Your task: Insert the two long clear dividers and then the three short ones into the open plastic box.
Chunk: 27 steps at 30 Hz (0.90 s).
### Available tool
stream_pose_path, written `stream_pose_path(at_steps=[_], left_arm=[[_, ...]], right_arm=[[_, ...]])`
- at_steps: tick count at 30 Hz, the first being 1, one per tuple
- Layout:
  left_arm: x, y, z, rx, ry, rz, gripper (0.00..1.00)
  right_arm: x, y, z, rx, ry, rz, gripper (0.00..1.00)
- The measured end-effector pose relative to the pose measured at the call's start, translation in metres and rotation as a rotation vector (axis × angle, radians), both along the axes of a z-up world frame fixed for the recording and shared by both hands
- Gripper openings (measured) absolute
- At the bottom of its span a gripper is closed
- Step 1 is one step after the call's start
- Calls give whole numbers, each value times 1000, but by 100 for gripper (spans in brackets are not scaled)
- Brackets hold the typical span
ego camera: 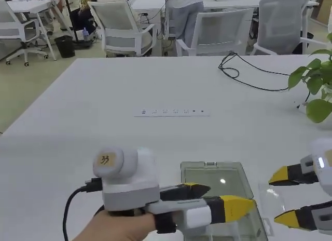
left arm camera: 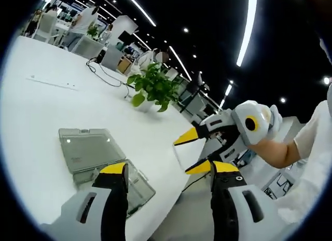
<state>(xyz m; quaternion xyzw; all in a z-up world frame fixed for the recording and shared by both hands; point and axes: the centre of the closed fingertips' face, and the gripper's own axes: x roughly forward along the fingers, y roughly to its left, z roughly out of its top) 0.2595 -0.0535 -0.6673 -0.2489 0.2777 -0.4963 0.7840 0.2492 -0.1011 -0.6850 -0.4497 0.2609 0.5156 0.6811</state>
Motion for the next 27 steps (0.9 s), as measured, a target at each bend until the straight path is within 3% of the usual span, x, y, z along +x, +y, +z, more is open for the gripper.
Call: stream_pose_path(at_steps=[7,17,23,27], left_arm=[[0,-11,-1,-27,57,6,56],[-11,-28,-7,-50,143,-28,31],[-14,-29,-11,-48,170,-34,15],[-14,-29,-13,-49,183,-35,10]], right_arm=[[-3,10,3,-31,-41,35,33],[-7,23,10,-33,-54,54,33],[-8,24,10,-34,-53,58,33],[-9,25,10,-40,-54,63,33]])
